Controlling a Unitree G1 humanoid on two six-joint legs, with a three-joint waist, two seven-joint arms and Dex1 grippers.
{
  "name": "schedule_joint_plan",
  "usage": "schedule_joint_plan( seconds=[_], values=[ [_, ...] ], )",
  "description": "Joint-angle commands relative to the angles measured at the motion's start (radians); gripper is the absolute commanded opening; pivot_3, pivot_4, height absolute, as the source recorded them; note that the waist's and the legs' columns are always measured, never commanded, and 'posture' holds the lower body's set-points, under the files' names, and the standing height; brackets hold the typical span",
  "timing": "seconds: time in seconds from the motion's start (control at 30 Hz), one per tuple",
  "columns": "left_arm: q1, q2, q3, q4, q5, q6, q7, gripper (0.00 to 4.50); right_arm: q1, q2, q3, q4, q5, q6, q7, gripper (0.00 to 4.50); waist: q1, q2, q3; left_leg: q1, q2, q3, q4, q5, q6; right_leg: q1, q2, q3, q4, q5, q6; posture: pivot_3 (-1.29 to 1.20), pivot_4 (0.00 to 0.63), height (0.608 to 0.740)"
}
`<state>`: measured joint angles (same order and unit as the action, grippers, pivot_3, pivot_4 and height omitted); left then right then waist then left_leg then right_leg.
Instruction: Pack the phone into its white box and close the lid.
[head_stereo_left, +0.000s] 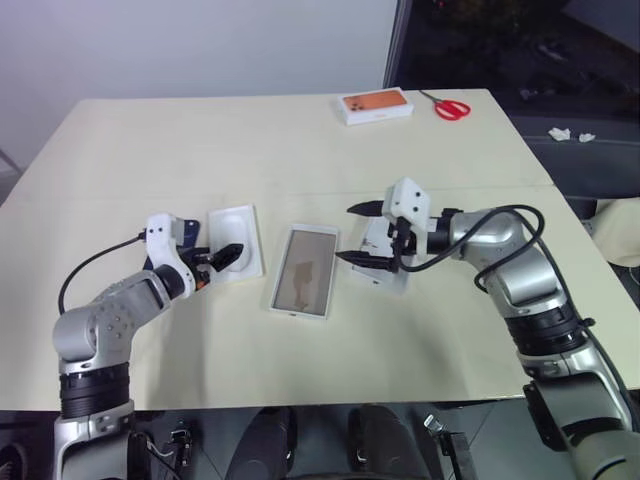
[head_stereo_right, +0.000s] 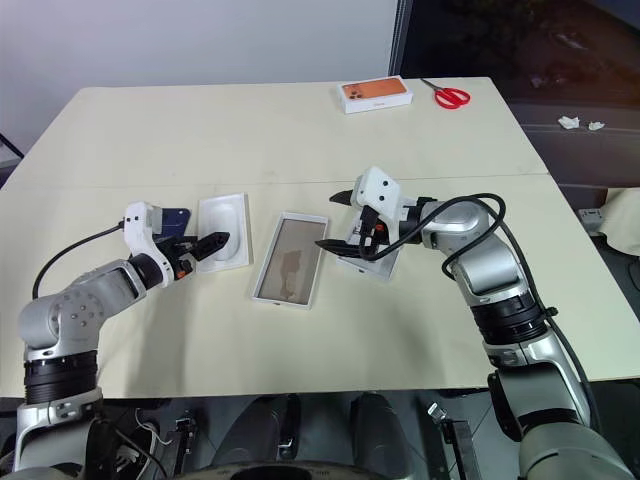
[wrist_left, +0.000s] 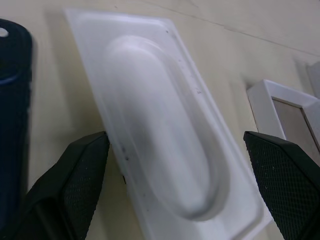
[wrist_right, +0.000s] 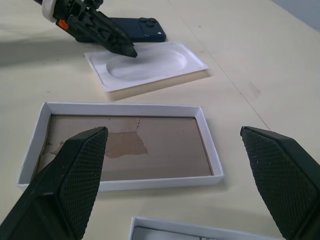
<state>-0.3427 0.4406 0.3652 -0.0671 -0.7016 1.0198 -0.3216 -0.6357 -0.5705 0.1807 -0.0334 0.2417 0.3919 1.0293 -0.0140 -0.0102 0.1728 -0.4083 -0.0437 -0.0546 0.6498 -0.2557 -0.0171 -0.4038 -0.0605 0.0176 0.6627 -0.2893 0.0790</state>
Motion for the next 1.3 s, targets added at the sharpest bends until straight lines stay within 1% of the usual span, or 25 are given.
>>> schedule_joint_plan(
  seconds=[0.03, 0.3, 0.4, 0.53, 0.87, 0.97, 1.03, 1.23, 1.3],
  values=[
    [-0.030, -0.013, 0.045, 0.039, -0.022, 0.009, 0.021, 4.47, -0.030, -0.021, -0.030, 0.015, -0.008, -0.039, 0.004, 4.44, 0.001, 0.000, 0.000, 0.000, 0.000, 0.000, 0.000, 0.000, 0.000, 0.000, 0.000, 0.000, 0.000, 0.000, 0.000, 0.00, 0.150, 0.740],
    [-0.042, -0.076, 0.102, 0.101, -0.072, -0.004, 0.039, 4.47, -0.019, -0.039, -0.036, -0.005, -0.003, -0.053, 0.003, 4.44, 0.003, 0.000, 0.000, 0.000, 0.000, 0.000, 0.000, 0.000, -0.001, 0.000, 0.000, 0.000, 0.000, 0.000, 0.000, 0.00, 0.150, 0.740],
    [-0.044, -0.100, 0.110, 0.124, -0.079, -0.014, 0.049, 3.66, -0.013, -0.041, -0.036, -0.021, 0.003, -0.050, 0.004, 4.50, 0.003, 0.000, 0.000, 0.000, 0.000, 0.000, 0.000, 0.000, -0.001, 0.000, 0.000, 0.000, 0.000, 0.000, 0.000, 0.00, 0.150, 0.740],
    [-0.048, -0.125, 0.116, 0.120, -0.108, 0.004, 0.054, 1.85, -0.011, -0.041, -0.035, -0.035, 0.006, -0.050, 0.006, 4.50, 0.004, 0.000, 0.000, 0.000, -0.001, 0.000, 0.001, 0.000, -0.001, 0.000, 0.000, 0.000, 0.000, 0.000, 0.000, 0.00, 0.150, 0.740],
    [-0.029, -0.131, 0.137, 0.116, -0.128, 0.014, 0.098, 1.85, -0.006, -0.041, -0.034, -0.042, 0.007, -0.054, 0.005, 4.50, 0.003, -0.001, 0.000, 0.000, 0.000, 0.000, 0.000, 0.000, -0.001, 0.000, 0.000, 0.000, 0.000, 0.000, 0.000, 0.00, 0.150, 0.740],
    [-0.021, -0.141, 0.137, 0.111, -0.137, 0.014, 0.102, 0.98, -0.003, -0.041, -0.034, -0.046, 0.008, -0.055, 0.005, 4.50, 0.002, -0.001, 0.000, 0.000, 0.000, 0.000, 0.000, 0.000, -0.001, 0.000, 0.000, 0.000, 0.000, 0.000, 0.000, 0.00, 0.150, 0.740],
    [-0.016, -0.146, 0.139, 0.106, -0.146, 0.016, 0.102, 0.05, -0.001, -0.040, -0.034, -0.048, 0.008, -0.056, 0.004, 4.50, 0.003, 0.000, -0.001, 0.000, 0.000, 0.000, 0.000, 0.000, -0.001, 0.000, 0.000, 0.000, 0.000, 0.000, 0.000, 0.00, 0.150, 0.740],
    [-0.010, -0.153, 0.187, 0.114, -0.211, 0.033, 0.111, 0.05, 0.004, -0.041, -0.035, -0.048, 0.006, -0.060, 0.002, 4.50, 0.002, 0.000, -0.001, 0.000, 0.000, 0.000, 0.000, 0.001, -0.001, 0.000, 0.000, 0.000, 0.000, 0.000, 0.000, 0.00, 0.150, 0.740],
    [-0.012, -0.157, 0.214, 0.118, -0.255, 0.051, 0.118, 0.05, 0.006, -0.042, -0.036, -0.049, 0.008, -0.059, 0.003, 4.50, 0.002, 0.000, -0.001, 0.000, 0.000, 0.000, 0.000, 0.001, -0.001, 0.000, 0.000, 0.000, 0.000, 0.000, 0.000, 0.00, 0.150, 0.740]
  ],
)
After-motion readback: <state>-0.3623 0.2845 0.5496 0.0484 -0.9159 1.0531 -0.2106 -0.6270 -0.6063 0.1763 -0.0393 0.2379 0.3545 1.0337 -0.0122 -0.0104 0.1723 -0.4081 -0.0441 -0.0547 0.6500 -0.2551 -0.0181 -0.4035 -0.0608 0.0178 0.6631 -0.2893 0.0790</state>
